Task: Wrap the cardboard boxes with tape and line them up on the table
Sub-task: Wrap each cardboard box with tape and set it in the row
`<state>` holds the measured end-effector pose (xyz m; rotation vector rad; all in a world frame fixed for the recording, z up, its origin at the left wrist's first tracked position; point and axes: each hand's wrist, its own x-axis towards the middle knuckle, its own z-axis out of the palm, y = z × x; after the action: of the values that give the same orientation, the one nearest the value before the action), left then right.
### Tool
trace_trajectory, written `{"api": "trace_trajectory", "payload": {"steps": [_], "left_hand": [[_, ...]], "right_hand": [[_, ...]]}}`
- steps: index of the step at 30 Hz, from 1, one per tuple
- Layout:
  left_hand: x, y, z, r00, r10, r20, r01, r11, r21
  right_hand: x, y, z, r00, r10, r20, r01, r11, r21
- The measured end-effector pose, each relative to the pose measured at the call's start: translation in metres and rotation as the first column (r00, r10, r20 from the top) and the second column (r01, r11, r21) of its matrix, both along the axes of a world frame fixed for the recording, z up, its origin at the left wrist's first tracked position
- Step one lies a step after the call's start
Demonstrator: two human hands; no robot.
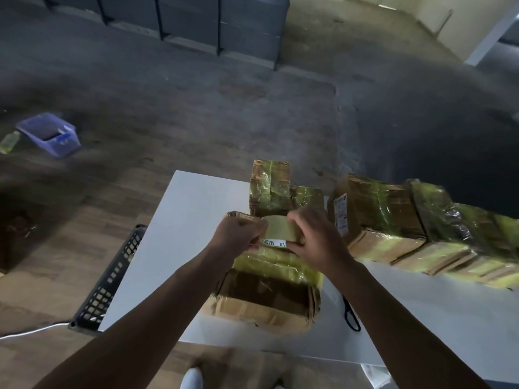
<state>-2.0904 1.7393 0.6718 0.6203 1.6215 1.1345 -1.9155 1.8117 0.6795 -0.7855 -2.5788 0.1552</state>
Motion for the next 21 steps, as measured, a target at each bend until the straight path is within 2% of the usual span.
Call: {"api": "trace_trajectory", "payload": {"steps": [4,5,7,9,13,16,18,21], "left_hand": [[0.009,0.003,0.001,0.975,0.067,-0.21,-0.058,0.997,0.052],[0.009,0.005,0.001,0.98,0.065,-0.187,-0.061,0.998,0.032],[0.006,0.006,0.0,0.996,0.073,-0.049,-0.075,0.997,-0.023],[0.001,0.005,0.0,0.995,0.05,0.084,-0.047,0.998,-0.032],[-0.005,0.0,0.002,0.979,-0.146,0.143,0.123,0.98,0.159],[-0.007,-0.006,0.003,0.922,-0.319,0.218,0.246,0.92,0.304],[-0.004,-0.007,0.006,0.889,-0.35,0.296,0.259,0.916,0.307],[0.004,-0.007,0.011,0.838,-0.363,0.408,0.256,0.921,0.294]], "right_hand": [[-0.004,-0.002,0.0,1.0,-0.012,0.013,0.011,0.999,0.053],[-0.004,-0.002,0.0,1.0,-0.005,0.013,0.004,0.998,0.055],[-0.003,-0.002,0.0,1.0,0.014,0.009,-0.014,1.0,0.027],[-0.002,0.0,-0.001,0.997,-0.01,-0.072,0.002,0.994,-0.107],[-0.002,0.007,0.001,0.947,-0.184,-0.262,0.053,0.898,-0.437],[-0.005,0.016,0.004,0.927,-0.295,-0.23,0.091,0.774,-0.627],[-0.007,0.019,0.001,0.942,-0.295,-0.16,0.119,0.739,-0.663],[-0.009,0.02,-0.003,0.96,-0.241,-0.139,0.124,0.819,-0.561]]}}
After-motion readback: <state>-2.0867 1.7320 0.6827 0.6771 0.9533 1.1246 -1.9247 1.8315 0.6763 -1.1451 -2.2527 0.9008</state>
